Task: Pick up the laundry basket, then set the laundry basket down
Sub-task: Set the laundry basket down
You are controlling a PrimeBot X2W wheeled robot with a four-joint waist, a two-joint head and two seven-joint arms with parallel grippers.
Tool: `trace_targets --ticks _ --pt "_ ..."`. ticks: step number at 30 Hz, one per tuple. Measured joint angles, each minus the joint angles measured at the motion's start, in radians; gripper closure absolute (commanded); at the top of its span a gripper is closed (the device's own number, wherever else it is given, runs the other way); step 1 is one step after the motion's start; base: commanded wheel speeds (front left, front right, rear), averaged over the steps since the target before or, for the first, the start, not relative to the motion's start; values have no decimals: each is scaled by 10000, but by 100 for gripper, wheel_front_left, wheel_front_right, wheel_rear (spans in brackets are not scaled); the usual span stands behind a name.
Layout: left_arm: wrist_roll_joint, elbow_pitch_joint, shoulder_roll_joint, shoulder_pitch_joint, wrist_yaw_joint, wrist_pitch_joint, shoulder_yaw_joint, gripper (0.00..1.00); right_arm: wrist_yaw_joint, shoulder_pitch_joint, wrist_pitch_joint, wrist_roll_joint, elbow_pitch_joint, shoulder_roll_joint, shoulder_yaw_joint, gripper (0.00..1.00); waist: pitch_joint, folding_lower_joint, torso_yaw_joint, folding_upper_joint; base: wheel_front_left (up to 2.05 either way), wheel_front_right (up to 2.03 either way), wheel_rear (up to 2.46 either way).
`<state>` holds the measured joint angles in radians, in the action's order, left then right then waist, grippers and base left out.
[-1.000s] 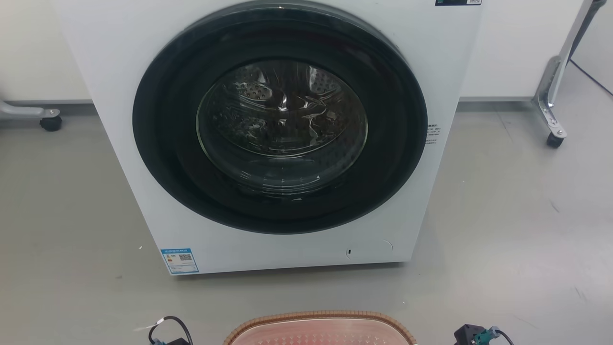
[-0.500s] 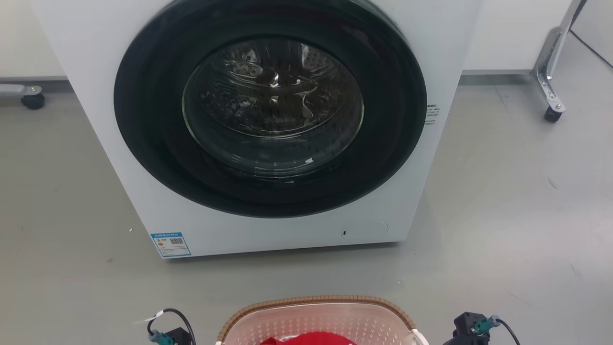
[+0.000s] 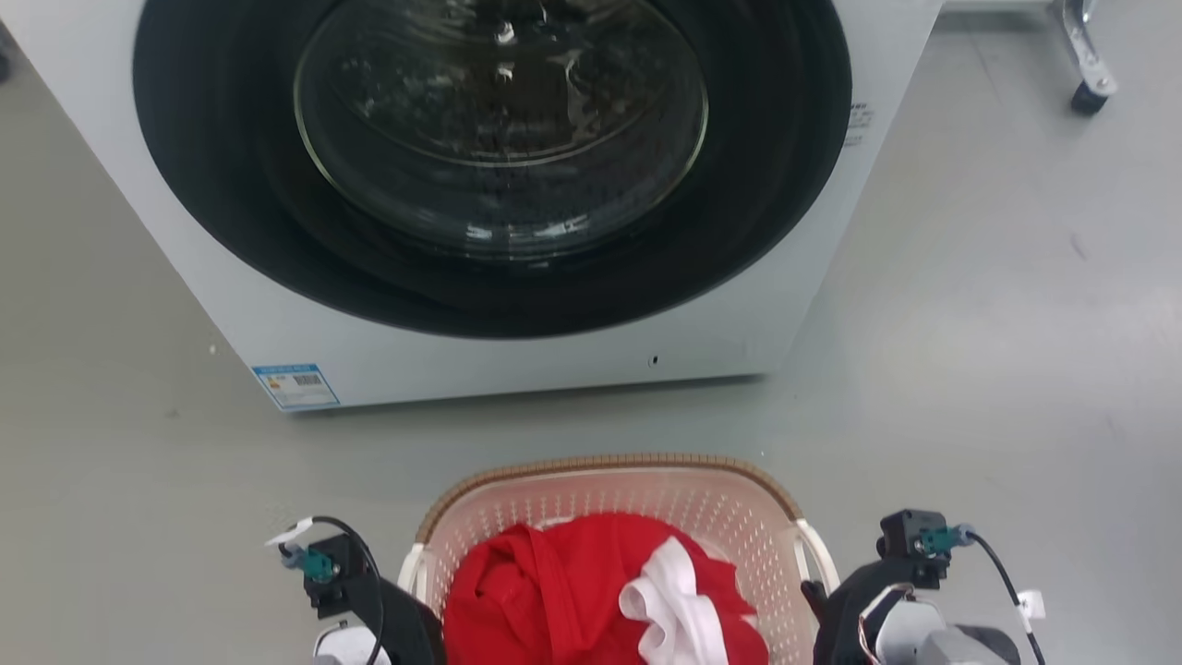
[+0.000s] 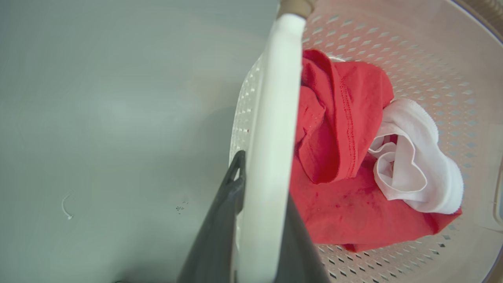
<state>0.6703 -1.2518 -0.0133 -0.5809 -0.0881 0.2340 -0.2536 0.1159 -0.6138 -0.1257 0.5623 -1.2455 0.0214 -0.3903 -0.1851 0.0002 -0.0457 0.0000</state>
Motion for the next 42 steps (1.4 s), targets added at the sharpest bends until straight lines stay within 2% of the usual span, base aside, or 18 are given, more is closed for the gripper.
trace_targets --ticks 16,20,42 --pt "-401 556 272 -1726 125 -905 -153 100 -217 -1656 1141 -192 548 123 -63 100 -2281 0 -193 1 0 0 0" --pt "-518 644 357 -2158 290 -1141 -215 100 -276 -2026 1406 -297 679 128 -121 100 -2865 0 -243 1 0 0 0" --pt "-740 842 539 -4229 556 -1822 -293 100 -276 -4276 2345 -786 965 418 -435 100 -6145 0 -208 2 0 0 0"
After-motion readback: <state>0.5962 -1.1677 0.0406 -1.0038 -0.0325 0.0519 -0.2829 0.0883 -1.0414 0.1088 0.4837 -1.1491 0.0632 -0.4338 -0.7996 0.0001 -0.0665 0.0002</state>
